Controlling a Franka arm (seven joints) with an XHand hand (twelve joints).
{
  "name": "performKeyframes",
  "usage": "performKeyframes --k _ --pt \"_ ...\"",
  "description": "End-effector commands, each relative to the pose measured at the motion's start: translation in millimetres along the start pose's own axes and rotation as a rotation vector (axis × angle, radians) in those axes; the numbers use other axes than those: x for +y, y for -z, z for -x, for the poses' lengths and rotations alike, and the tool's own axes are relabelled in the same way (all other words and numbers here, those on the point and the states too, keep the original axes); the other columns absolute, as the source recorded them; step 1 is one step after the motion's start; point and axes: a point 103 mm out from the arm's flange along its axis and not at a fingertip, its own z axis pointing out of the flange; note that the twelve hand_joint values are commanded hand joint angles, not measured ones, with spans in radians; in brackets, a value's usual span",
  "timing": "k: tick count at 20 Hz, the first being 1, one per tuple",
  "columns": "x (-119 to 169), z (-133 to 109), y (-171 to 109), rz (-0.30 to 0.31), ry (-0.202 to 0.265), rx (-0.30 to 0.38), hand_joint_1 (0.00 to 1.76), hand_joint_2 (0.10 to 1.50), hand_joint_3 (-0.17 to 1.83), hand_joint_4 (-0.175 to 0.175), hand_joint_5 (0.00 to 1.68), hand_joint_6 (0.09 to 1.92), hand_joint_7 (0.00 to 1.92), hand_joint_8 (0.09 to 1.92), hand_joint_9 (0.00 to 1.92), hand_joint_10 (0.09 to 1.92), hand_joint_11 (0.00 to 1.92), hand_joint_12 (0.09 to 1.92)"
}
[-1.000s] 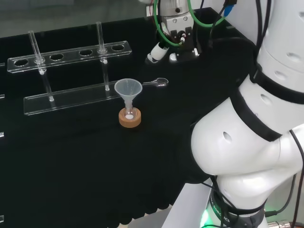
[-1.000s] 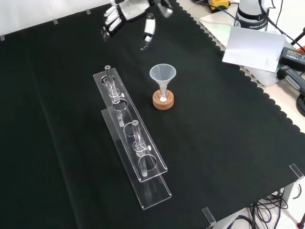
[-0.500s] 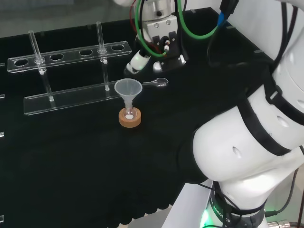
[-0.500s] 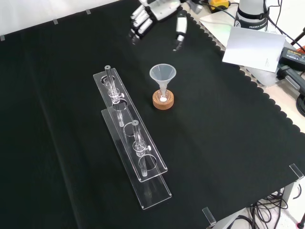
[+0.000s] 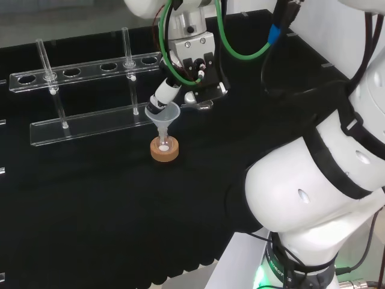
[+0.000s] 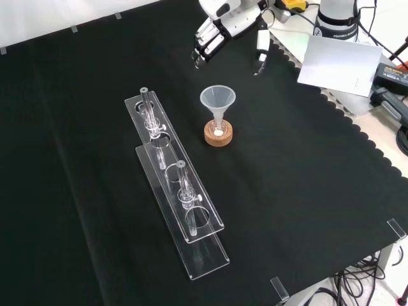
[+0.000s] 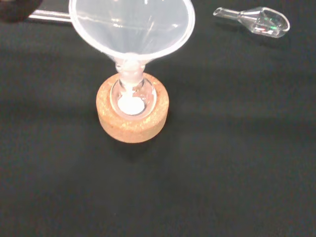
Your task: Remove the funnel from the round-bottom flask.
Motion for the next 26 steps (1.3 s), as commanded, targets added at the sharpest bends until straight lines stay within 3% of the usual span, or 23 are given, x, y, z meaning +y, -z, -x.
performKeyframes --k 1,7,14,26 --pt "6.8 -10.7 -7.4 -0.026 0.027 -0.007 0.66 0.65 0.26 0.005 0.1 0.09 0.0 0.48 0.19 0.76 0.29 1.48" --pt "19.9 -22.3 -14.4 -0.076 0.046 -0.028 0.69 0.64 0.24 0.011 0.07 0.09 0.0 0.31 0.1 0.79 0.3 1.49" --pt "35.0 -26.0 -28.9 -0.113 0.051 -0.037 0.71 0.64 0.24 0.012 0.06 0.09 0.0 0.28 0.08 0.81 0.29 1.49" --pt "49.5 -27.7 -43.1 -0.115 0.049 -0.061 0.72 0.64 0.24 0.016 0.05 0.09 0.0 0.26 0.07 0.82 0.29 1.49"
